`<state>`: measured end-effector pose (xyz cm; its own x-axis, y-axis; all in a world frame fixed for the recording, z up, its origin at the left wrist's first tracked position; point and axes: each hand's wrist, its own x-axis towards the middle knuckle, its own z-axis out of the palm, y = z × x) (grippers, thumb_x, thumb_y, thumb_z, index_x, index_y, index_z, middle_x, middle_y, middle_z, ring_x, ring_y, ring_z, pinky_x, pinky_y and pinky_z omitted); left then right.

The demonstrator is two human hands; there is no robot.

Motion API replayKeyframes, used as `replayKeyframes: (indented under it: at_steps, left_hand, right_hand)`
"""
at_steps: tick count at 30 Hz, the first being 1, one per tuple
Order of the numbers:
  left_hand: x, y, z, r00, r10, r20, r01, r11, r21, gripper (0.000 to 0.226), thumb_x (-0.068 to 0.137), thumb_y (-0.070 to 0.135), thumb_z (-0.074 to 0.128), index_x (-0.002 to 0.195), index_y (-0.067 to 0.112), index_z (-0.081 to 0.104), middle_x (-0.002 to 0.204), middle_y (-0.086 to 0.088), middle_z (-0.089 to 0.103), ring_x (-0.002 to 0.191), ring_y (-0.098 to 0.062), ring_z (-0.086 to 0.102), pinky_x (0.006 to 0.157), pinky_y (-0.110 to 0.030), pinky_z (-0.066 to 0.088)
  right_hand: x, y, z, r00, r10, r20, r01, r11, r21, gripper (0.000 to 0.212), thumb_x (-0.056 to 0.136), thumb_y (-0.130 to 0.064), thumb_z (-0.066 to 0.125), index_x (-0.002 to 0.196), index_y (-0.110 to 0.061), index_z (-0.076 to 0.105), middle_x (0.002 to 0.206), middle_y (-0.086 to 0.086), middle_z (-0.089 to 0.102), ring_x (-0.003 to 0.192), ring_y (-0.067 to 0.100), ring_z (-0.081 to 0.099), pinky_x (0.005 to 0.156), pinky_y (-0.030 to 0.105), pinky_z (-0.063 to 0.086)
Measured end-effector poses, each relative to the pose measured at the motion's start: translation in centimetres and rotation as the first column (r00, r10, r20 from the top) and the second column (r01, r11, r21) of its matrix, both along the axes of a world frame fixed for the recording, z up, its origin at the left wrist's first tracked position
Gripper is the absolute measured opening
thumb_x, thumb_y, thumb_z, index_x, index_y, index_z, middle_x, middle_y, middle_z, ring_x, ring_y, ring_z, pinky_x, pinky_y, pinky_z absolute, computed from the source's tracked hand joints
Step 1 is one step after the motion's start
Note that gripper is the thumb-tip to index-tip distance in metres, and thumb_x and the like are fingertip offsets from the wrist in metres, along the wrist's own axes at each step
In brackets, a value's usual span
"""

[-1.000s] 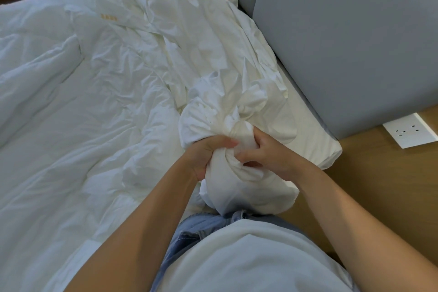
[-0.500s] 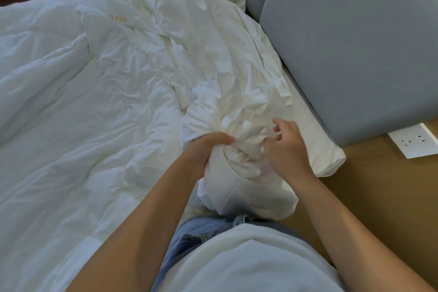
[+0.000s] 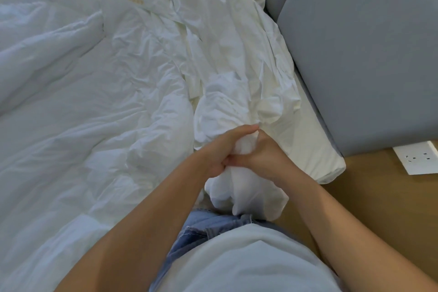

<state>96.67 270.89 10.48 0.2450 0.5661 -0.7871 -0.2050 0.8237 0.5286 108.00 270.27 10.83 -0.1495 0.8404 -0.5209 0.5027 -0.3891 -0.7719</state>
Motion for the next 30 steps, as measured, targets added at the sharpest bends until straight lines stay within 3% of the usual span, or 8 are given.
replayKeyframes:
  at_steps: [5, 8, 11, 16, 20, 24, 27, 30]
  left_hand:
    - [-0.1, 1.0, 1.2, 0.978, -0.193, -0.078, 0.202, 0.970, 0.132, 0.089, 0.046, 0.068, 0.067, 0.119, 0.023, 0.046, 0.111, 0.002, 0.057, 0.109, -0.012, 0.053, 0.094, -0.027, 0.043]
    - [-0.6, 1.9, 1.9, 0.961, -0.263, 0.087, 0.253, 0.961, 0.113, 0.080, 0.056, 0.065, 0.069, 0.118, 0.016, 0.056, 0.118, -0.008, 0.064, 0.110, -0.019, 0.061, 0.094, -0.033, 0.051]
    - [-0.7, 2.5, 2.7, 0.904, -0.417, 0.095, 0.408, 0.907, 0.100, 0.061, 0.071, 0.059, 0.063, 0.114, 0.016, 0.058, 0.116, -0.012, 0.065, 0.105, -0.021, 0.064, 0.086, -0.033, 0.054]
    - [-1.1, 4.9, 3.6, 0.521, -0.766, -0.377, 0.826, 0.563, -0.001, 0.078, 0.079, 0.073, 0.045, 0.128, 0.013, 0.052, 0.121, -0.008, 0.059, 0.106, -0.025, 0.059, 0.091, -0.037, 0.046]
    - [0.2, 6.3, 2.6, 0.433, -0.635, -0.640, 0.863, 0.496, 0.092, 0.065, 0.075, 0.079, 0.045, 0.078, 0.017, 0.063, 0.081, -0.001, 0.069, 0.084, -0.017, 0.065, 0.073, -0.028, 0.047]
    - [3.2, 6.7, 0.7, 0.361, -0.258, -0.896, 0.849, 0.488, 0.201, 0.066, 0.069, 0.083, 0.047, 0.064, 0.017, 0.050, 0.061, 0.005, 0.055, 0.060, -0.010, 0.051, 0.054, -0.023, 0.031]
    - [4.9, 6.8, -0.1, 0.399, -0.221, -0.890, 0.824, 0.513, 0.241, 0.074, 0.075, 0.078, 0.047, 0.094, 0.009, 0.062, 0.075, 0.000, 0.060, 0.066, -0.015, 0.050, 0.067, -0.025, 0.034]
    - [5.7, 5.3, -1.4, 0.676, -0.245, -0.695, 0.643, 0.657, 0.394, 0.075, 0.085, 0.068, 0.045, 0.129, 0.008, 0.054, 0.118, -0.011, 0.064, 0.105, -0.025, 0.058, 0.089, -0.026, 0.032]
  right_hand:
    - [-0.4, 0.6, -0.4, 0.977, 0.010, -0.211, -0.030, 0.995, -0.090, 0.037, 0.086, -0.003, 0.064, 0.117, -0.021, 0.056, 0.124, -0.008, 0.058, 0.095, -0.002, 0.062, 0.075, 0.011, 0.049]
    - [-0.1, 1.1, -0.6, 0.960, -0.092, -0.265, 0.067, 0.992, -0.104, 0.039, 0.086, -0.003, 0.065, 0.120, -0.020, 0.057, 0.103, -0.018, 0.062, 0.086, -0.013, 0.061, 0.068, 0.006, 0.048]
    - [1.3, 1.3, -0.4, 0.923, -0.196, -0.330, 0.120, 0.964, -0.236, 0.034, 0.077, 0.006, 0.065, 0.106, -0.012, 0.065, 0.079, -0.006, 0.072, 0.069, 0.006, 0.068, 0.059, 0.020, 0.054]
    - [3.3, 0.2, -0.8, 0.815, -0.422, -0.397, 0.172, 0.831, -0.530, 0.050, 0.048, -0.003, 0.058, 0.097, -0.006, 0.070, 0.097, 0.017, 0.067, 0.092, 0.034, 0.064, 0.093, 0.048, 0.047]
    - [4.5, 0.6, -0.8, 0.817, -0.441, -0.371, 0.215, 0.831, -0.513, 0.068, 0.045, -0.002, 0.053, 0.113, 0.000, 0.058, 0.105, 0.020, 0.058, 0.101, 0.039, 0.052, 0.105, 0.056, 0.034]
    - [5.4, 0.6, -0.5, 0.821, -0.445, -0.357, 0.240, 0.838, -0.490, 0.057, 0.038, -0.009, 0.070, 0.094, -0.005, 0.069, 0.089, 0.018, 0.068, 0.083, 0.034, 0.065, 0.083, 0.046, 0.051]
    - [5.2, 0.1, -0.4, 0.850, -0.447, -0.278, 0.288, 0.837, -0.465, 0.059, 0.038, -0.028, 0.084, 0.093, -0.013, 0.072, 0.089, 0.012, 0.073, 0.086, 0.028, 0.069, 0.082, 0.041, 0.052]
    - [4.9, 0.1, -0.6, 0.852, -0.471, -0.228, 0.353, 0.839, -0.414, 0.027, 0.067, -0.014, 0.077, 0.093, -0.011, 0.072, 0.096, 0.016, 0.072, 0.094, 0.031, 0.067, 0.091, 0.045, 0.051]
